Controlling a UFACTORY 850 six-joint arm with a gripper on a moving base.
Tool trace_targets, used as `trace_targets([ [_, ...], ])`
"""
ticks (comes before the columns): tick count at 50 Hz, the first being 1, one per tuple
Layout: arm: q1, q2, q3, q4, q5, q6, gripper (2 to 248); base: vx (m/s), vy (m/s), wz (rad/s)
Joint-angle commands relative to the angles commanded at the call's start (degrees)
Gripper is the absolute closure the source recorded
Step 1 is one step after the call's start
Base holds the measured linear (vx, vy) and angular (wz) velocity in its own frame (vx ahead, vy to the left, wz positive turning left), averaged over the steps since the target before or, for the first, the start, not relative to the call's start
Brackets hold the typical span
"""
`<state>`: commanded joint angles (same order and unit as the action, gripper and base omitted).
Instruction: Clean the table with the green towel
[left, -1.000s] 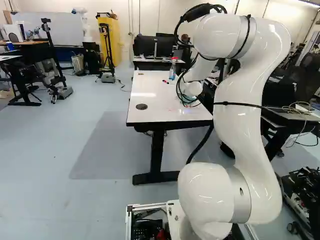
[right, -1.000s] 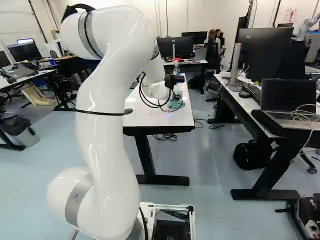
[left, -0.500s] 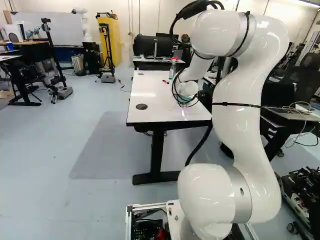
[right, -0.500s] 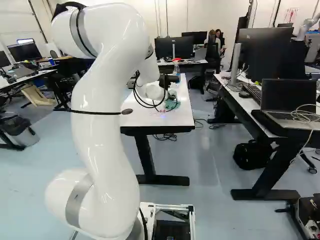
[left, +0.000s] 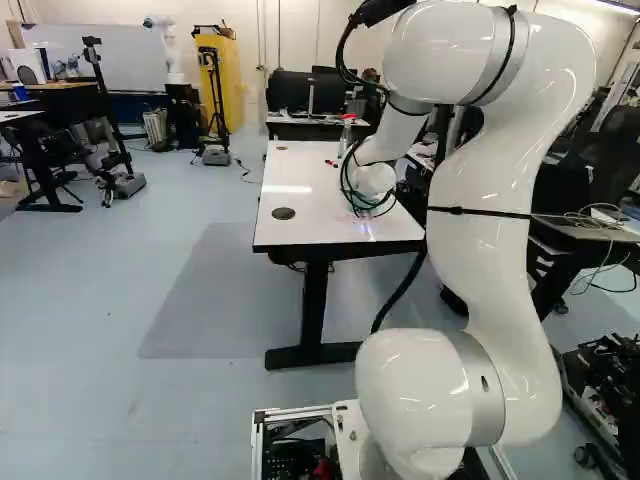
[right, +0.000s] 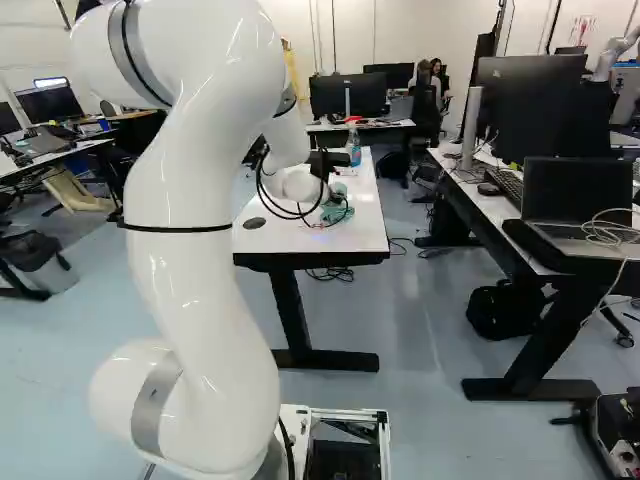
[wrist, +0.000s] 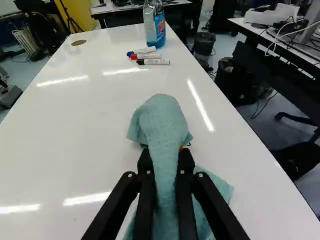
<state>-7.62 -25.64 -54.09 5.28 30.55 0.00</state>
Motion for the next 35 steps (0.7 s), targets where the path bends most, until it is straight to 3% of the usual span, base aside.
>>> trace_targets([
  [16, -2.1, 0.7, 0.9, 0.0, 0.0, 0.0, 203, 0.0, 0.0, 0.0],
  [35, -3.9, -3.0, -3.9, 0.0, 0.0, 0.0, 203, 0.0, 0.0, 0.0],
])
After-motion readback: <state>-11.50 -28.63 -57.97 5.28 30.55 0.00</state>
